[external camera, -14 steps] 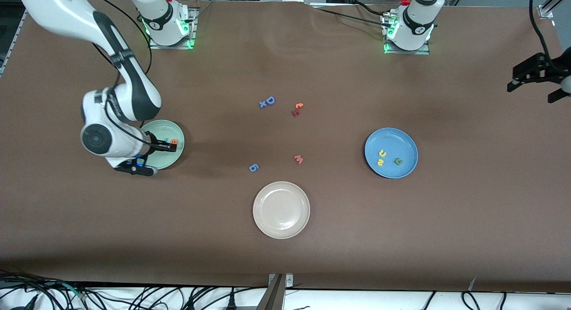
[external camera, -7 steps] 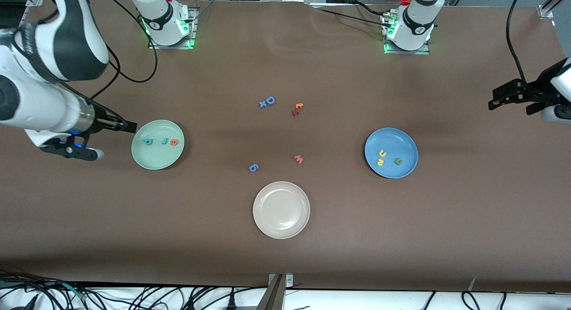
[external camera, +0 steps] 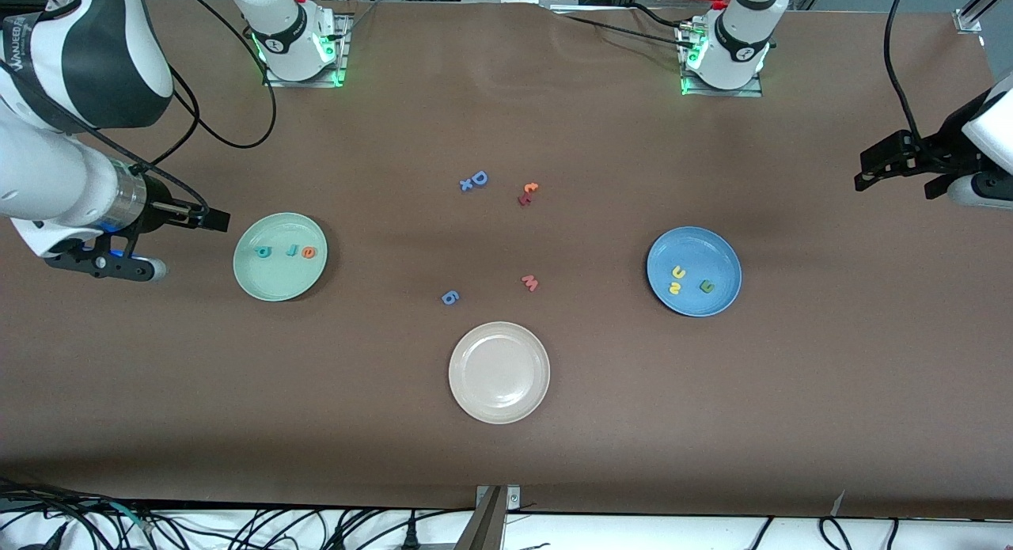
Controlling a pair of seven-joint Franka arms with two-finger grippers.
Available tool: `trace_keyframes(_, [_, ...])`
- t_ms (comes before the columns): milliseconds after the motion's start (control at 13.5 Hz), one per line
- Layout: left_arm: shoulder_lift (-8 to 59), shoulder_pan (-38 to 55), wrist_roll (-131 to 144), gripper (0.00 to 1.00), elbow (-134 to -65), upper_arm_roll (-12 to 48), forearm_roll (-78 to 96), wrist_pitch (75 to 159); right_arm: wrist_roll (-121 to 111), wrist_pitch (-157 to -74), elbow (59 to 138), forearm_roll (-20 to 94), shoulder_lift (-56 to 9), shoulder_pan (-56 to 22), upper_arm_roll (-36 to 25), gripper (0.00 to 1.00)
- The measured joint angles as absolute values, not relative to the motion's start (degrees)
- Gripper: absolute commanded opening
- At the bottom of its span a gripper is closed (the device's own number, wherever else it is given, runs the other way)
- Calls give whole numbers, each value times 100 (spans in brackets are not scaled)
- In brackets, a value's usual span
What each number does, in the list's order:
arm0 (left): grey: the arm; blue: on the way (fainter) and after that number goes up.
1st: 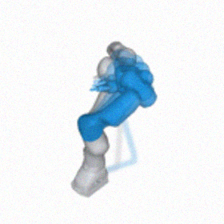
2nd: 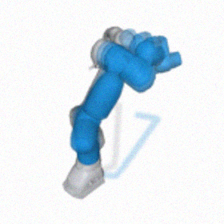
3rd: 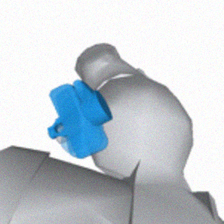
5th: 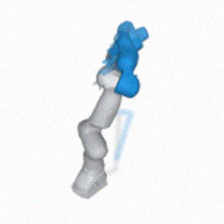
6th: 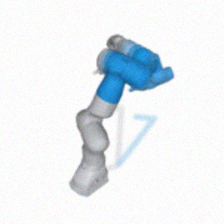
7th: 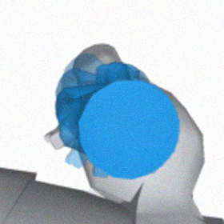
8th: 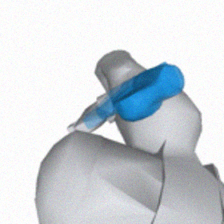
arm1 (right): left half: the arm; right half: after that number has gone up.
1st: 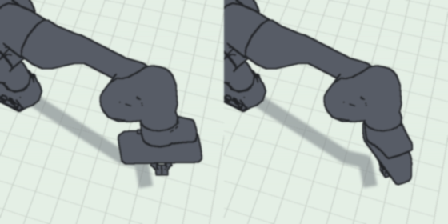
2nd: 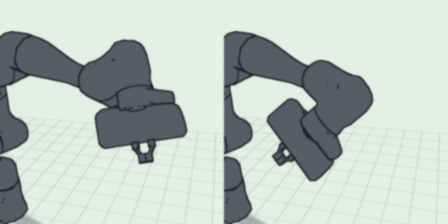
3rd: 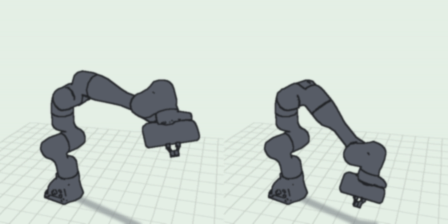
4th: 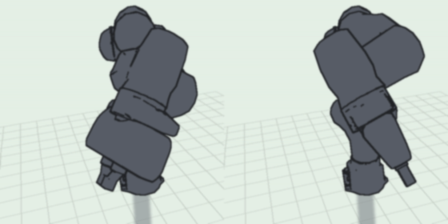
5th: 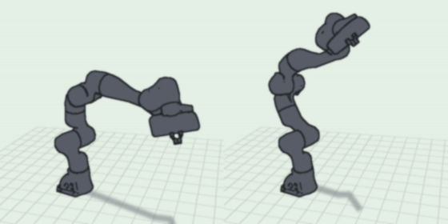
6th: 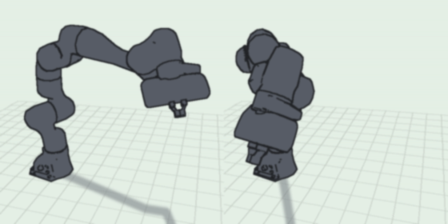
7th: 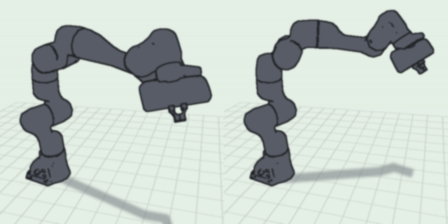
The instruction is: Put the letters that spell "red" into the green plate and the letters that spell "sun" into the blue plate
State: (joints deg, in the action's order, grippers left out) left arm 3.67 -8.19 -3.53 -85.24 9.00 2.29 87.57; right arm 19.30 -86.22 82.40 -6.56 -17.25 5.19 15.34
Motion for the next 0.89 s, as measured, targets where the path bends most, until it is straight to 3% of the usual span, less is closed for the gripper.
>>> trace_keyframes(295, [200,-639,-353,100,-8497,829,229,8685,1911,-8852,8347,-499,-1629,310,1213,99])
trace_keyframes(590, [202,-226,-330,100,-8714,650,224,8664,1728,-9410,8935,-193,-1262,-26,676,99])
trace_keyframes(886, [206,-64,-332,100,-8804,433,224,8673,1664,-9550,9149,-181,-1068,-91,541,99])
